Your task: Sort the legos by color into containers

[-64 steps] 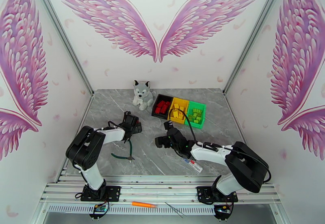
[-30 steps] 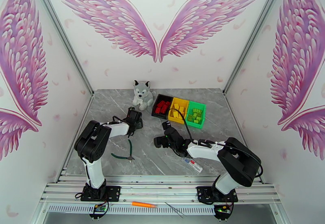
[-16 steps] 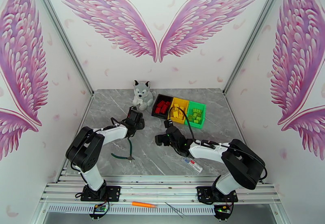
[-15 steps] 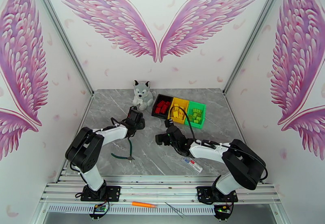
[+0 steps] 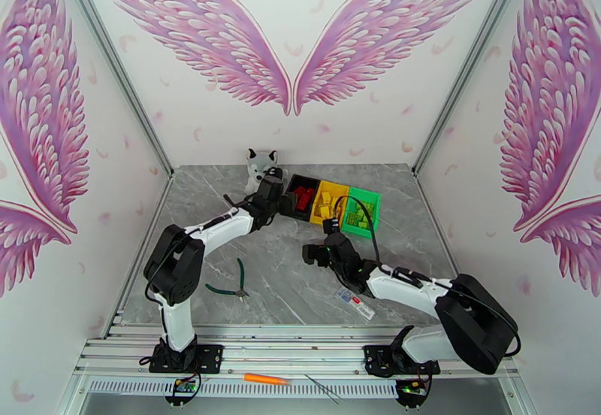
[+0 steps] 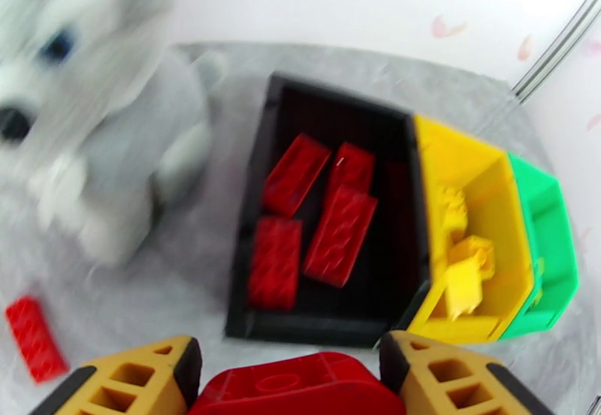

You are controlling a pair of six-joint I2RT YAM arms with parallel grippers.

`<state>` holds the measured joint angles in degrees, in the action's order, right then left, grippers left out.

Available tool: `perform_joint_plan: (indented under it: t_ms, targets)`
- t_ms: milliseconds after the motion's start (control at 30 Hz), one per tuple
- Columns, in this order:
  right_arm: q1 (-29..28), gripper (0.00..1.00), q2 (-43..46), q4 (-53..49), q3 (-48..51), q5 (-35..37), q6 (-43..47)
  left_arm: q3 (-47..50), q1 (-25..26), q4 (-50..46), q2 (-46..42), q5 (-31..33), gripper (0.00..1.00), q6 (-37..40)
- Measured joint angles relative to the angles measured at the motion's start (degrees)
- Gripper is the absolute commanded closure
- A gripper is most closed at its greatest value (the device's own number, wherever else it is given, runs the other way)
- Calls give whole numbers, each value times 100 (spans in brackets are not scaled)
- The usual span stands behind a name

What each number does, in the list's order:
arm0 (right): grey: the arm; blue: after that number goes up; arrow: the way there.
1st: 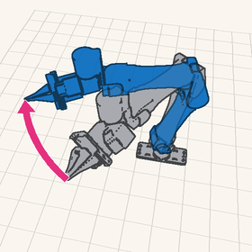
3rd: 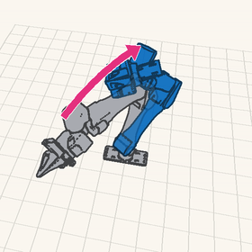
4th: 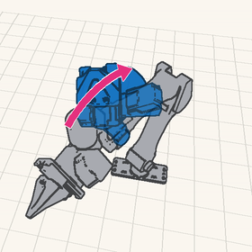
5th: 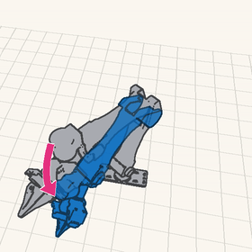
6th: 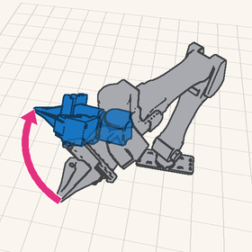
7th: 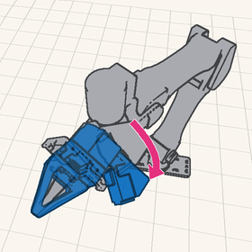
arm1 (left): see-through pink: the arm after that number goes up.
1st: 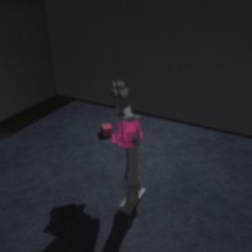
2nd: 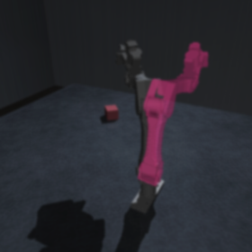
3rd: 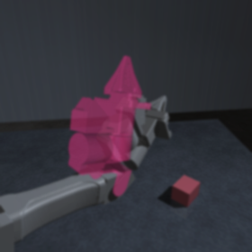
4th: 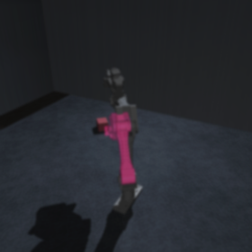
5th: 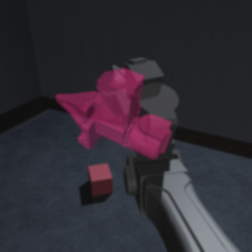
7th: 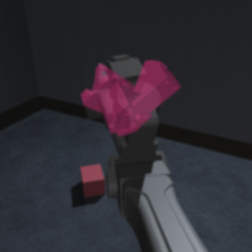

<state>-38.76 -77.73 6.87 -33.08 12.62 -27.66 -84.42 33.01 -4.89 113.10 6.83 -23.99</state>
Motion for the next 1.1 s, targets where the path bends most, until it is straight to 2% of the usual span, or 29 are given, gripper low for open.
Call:
perform_joint_plan:
  t_ms: [133,233,333,567,667,867,1100]
  targets:
    - [13,1,310,-157,90,98,-2,-848,9,-61,667,-162,37,-4]
    - [15,1,492,-247,153,149,0,-1519,13,-175,1172,-225,22,4]
    - [15,1,629,-380,210,210,-2,-1856,15,-236,1440,-256,14,-13]
    - [15,1,769,-498,284,267,2,-1843,114,-247,1445,-81,11,66]
    - [15,1,767,-498,286,264,4,-1357,258,-177,1137,208,10,181]
    - [15,1,706,-358,289,107,9,46,527,-61,-85,1045,6,391]
    - [-87,1,223,-114,240,-223,59,1344,297,48,-1241,1971,6,328]
